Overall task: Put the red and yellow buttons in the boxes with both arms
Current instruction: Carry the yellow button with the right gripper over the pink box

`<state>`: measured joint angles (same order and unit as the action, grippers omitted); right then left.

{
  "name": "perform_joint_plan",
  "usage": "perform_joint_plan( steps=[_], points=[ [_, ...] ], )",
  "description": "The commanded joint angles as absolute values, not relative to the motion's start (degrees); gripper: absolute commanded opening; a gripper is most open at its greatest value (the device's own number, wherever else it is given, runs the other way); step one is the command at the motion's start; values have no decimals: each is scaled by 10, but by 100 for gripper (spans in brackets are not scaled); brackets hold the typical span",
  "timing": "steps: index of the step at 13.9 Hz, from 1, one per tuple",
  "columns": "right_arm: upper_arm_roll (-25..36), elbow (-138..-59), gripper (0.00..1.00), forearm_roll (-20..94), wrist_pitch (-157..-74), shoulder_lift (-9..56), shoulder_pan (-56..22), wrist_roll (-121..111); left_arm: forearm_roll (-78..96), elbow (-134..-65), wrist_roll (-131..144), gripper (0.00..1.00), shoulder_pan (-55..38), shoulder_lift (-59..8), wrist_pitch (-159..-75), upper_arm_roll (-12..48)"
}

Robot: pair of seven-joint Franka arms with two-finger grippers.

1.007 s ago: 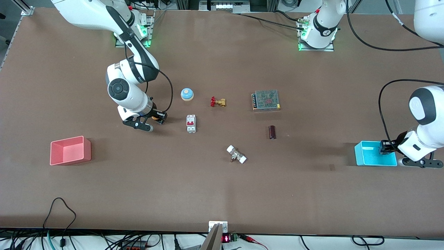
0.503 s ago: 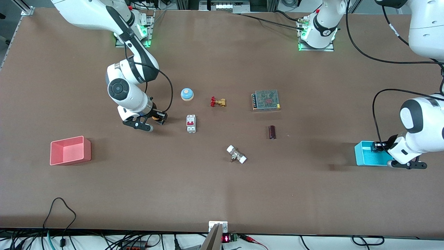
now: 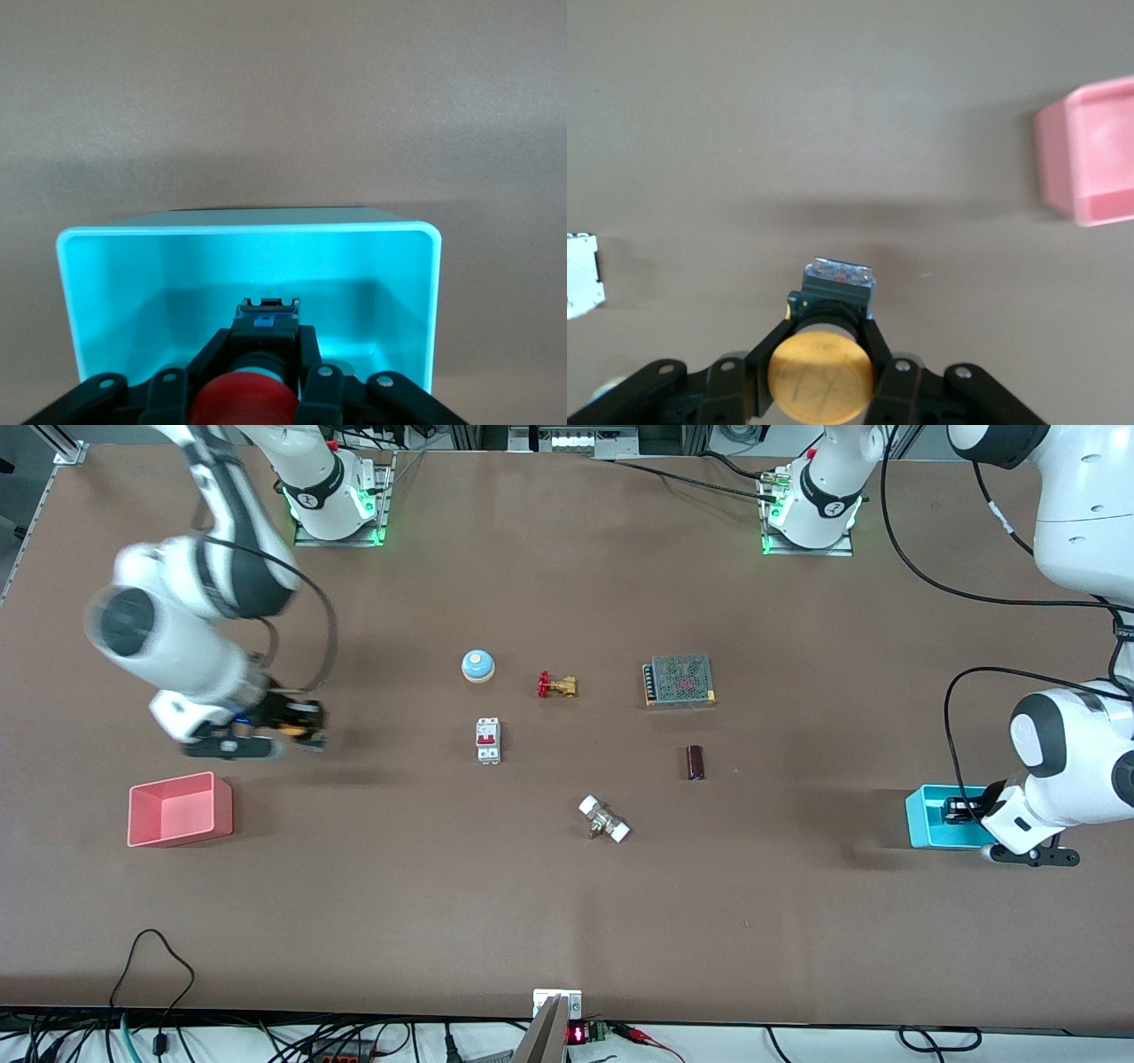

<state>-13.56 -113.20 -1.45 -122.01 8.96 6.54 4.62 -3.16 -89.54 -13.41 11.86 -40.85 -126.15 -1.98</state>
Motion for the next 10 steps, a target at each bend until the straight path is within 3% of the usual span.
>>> perform_joint_plan(
  steps=[1,3,4,6,8,10],
  points=[
    [-135,-1084,27,-16,-1193,103,121,-71,-30,-876,-137,23,123,-422,-1259,-16],
    [-126,-1039,27,-16,-1195,141,167,-177,-30,-876,-137,27,124,-427,-1259,-16],
    [-126,-1019,27,-17,-1196,165,190,-222,-30,-876,-137,37,124,-428,-1259,-16],
    [-120,-977,27,-14,-1206,224,227,-314,-29,-876,-136,84,124,-428,-1259,-16],
    [-110,-963,27,-13,-1252,260,233,-343,-29,-875,-137,96,124,-428,-1259,-16],
    [-103,-963,27,-13,-1296,284,233,-342,-30,-875,-137,99,124,-424,-1259,-16]
  ],
)
